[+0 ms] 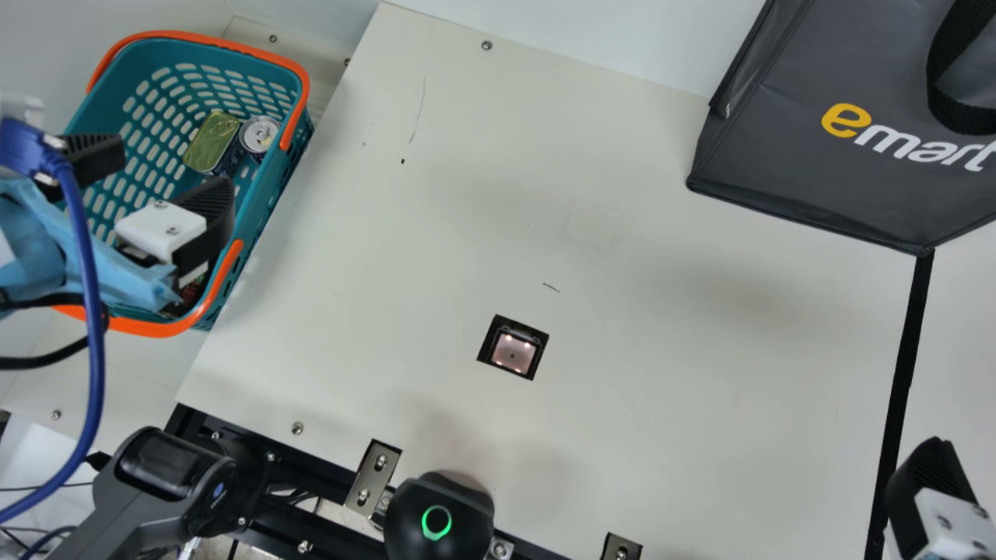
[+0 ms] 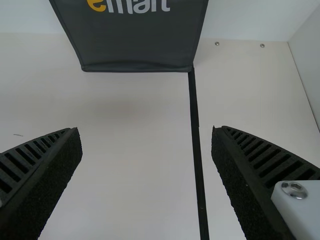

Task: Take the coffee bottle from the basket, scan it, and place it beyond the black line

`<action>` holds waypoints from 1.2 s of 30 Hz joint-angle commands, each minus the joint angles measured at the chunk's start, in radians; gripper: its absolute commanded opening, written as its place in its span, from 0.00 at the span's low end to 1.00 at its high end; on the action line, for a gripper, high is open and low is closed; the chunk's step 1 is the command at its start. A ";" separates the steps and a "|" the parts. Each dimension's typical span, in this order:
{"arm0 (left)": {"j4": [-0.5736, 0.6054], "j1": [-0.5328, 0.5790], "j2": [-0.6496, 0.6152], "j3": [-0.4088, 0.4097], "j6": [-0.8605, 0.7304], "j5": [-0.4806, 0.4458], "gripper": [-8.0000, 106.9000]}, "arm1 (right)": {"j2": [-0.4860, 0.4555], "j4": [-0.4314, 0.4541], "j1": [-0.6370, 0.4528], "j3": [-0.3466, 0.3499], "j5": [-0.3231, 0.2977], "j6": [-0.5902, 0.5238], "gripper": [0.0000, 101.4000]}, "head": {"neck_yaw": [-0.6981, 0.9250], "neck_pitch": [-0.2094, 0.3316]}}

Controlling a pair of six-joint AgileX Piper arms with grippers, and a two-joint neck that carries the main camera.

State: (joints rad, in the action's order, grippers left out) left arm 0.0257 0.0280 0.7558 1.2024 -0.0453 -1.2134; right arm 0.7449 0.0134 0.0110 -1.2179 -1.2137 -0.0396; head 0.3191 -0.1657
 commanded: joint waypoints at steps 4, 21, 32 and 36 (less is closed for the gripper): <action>-0.002 0.002 0.001 0.000 0.002 0.001 0.85 | 0.000 0.000 0.000 0.000 0.000 0.000 0.90 | 0.002 0.027; -0.045 -0.076 0.067 -0.008 0.007 0.036 0.85 | 0.000 0.000 0.000 0.000 0.000 0.000 0.90 | 0.002 0.027; 0.051 -0.324 0.143 0.015 -0.108 0.066 0.85 | 0.000 0.000 0.000 0.000 -0.001 0.000 0.90 | 0.002 0.027; 0.093 -0.432 0.170 0.022 -0.170 0.076 0.85 | 0.000 0.000 0.000 0.000 -0.001 0.000 0.90 | 0.002 0.027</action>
State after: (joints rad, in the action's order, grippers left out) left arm 0.1066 -0.3395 0.9218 1.2226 -0.1921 -1.1368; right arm 0.7449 0.0134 0.0110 -1.2179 -1.2144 -0.0396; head 0.3175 -0.1657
